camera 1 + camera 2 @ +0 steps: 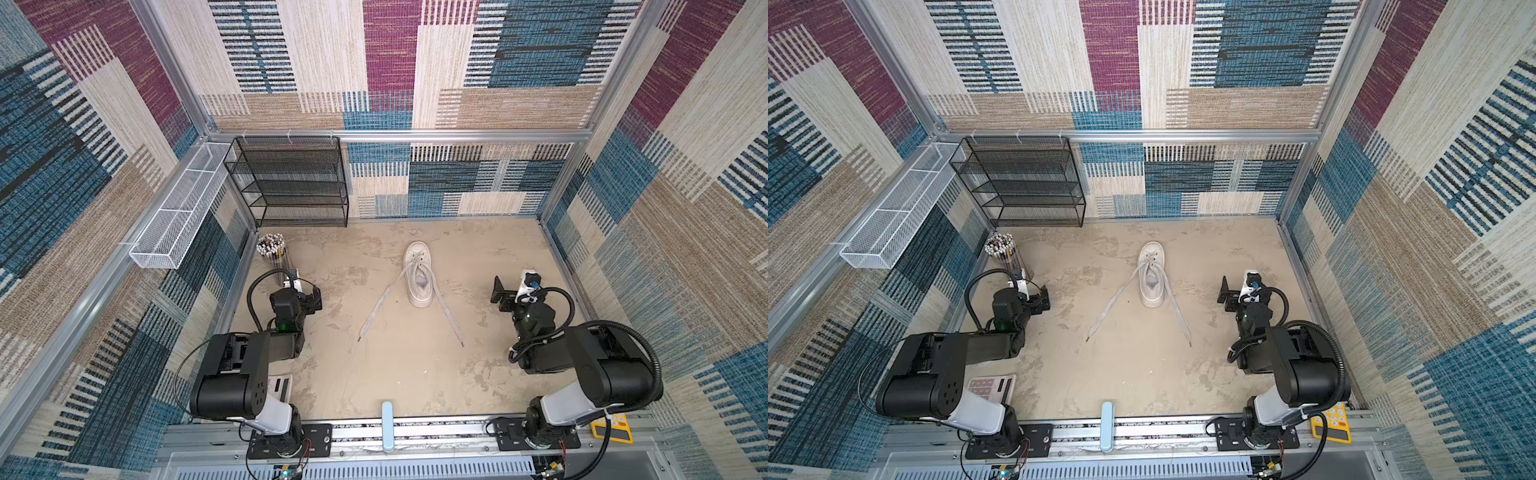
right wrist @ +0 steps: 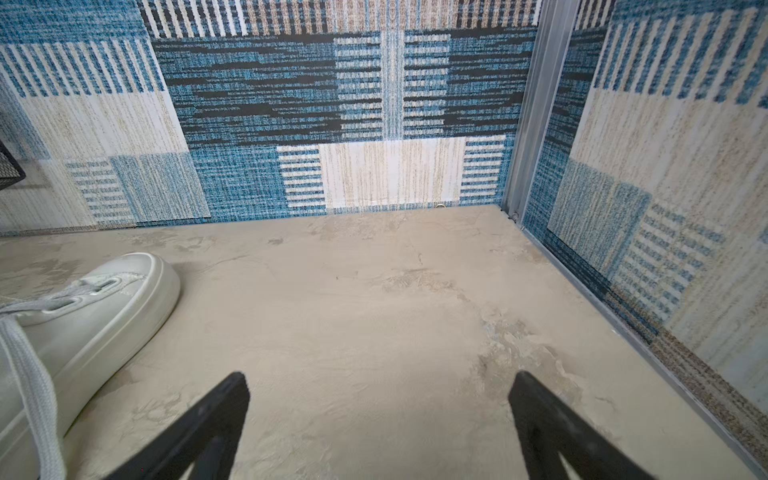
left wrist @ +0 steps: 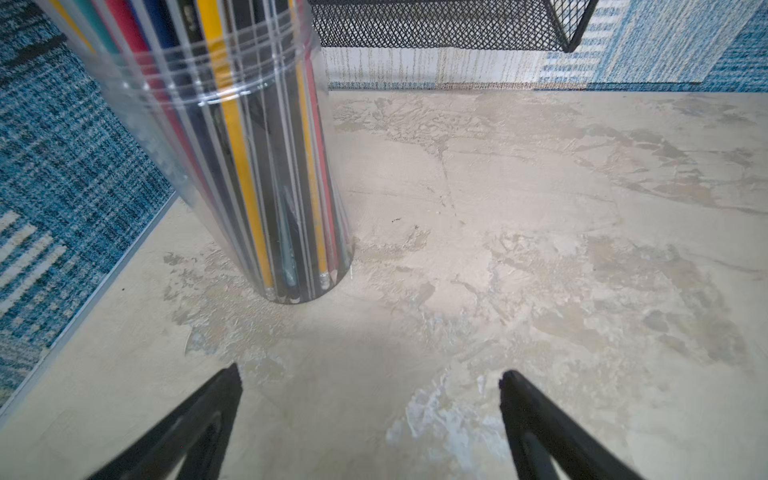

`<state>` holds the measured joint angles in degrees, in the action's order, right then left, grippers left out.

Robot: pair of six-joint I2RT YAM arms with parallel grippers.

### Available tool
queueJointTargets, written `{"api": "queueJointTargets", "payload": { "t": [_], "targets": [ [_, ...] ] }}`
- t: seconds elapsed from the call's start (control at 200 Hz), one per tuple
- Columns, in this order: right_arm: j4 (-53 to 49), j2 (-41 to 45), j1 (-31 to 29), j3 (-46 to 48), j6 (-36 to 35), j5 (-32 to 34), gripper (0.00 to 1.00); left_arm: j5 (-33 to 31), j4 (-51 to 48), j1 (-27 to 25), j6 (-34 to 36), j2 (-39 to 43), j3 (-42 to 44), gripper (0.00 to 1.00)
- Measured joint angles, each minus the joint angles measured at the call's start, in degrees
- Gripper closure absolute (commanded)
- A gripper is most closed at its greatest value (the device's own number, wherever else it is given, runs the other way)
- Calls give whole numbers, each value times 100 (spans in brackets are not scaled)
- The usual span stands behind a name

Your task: Tie the shoes

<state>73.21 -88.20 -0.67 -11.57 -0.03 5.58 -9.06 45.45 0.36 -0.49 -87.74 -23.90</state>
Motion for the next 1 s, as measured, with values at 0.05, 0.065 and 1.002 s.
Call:
{"api": "queueJointTargets", "payload": {
  "t": [0.05,0.065,1.002],
  "targets": [
    [0,4,0,9,0,0,0,0,0,0,0,0,0,0],
    [0,4,0,9,0,0,0,0,0,0,0,0,0,0],
    [-46,66,2,17,0,2,0,-2,0,0,0,0,0,0]
  ]
}}
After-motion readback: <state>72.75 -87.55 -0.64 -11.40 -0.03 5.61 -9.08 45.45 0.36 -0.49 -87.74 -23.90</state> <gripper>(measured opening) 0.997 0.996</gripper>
